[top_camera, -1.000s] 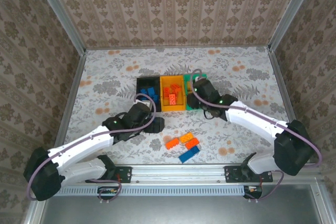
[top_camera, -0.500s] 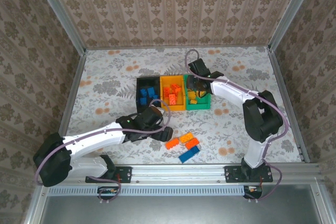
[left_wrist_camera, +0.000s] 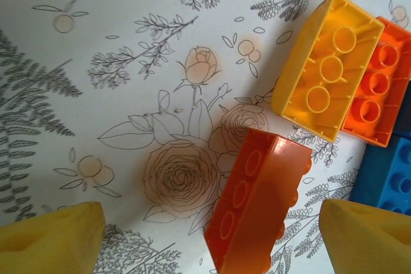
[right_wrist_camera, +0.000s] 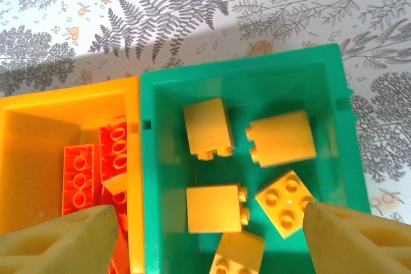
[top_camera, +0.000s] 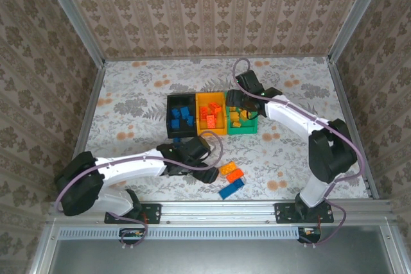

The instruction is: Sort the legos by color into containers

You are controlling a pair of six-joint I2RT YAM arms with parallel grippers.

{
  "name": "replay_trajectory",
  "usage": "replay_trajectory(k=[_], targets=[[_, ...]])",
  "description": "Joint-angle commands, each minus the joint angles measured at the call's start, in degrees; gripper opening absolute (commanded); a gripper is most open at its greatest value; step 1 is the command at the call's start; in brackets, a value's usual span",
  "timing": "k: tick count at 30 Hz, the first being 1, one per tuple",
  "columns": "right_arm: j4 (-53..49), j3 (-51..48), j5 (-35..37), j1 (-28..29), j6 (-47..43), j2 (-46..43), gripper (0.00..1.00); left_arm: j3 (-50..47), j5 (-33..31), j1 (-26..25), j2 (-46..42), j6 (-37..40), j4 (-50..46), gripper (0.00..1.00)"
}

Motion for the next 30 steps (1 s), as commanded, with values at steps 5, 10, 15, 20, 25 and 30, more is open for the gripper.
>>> replay_trajectory(k=[5,10,15,20,25,30], targets=[[0.72,-3.79,0.74,-0.54,1.94,-3.90,0.78,3.00,1.51,-2.36,6.16,2.35,0.95,0.78],[1.14,-5.26,0.82,-1.08,2.29,-5.72,0.78,3.50,2.31,-3.10,9.90,2.34,1.46,0.66],[1.13,-6.56,1.00,-1.69,2.66,-8.01,0.78,3.59,2.74,-3.37,10.59,1.95,2.15,0.46],[1.25,-8.78,1.68,-1.95,3.34,-10.64,0.78,3.76,3.43,-3.38,9.12,1.66,1.86,0.26],[2.44,-13.49,1.76,-2.04,4.57,-15.07,0.78,5.92,0.11,-1.72,5.13,1.61,-0.26,0.20],[3.60,-18.57,0.68,-2.04,5.60,-19.78,0.78,12.73,-3.08,5.21,1.25,1.37,-0.13,0.19]])
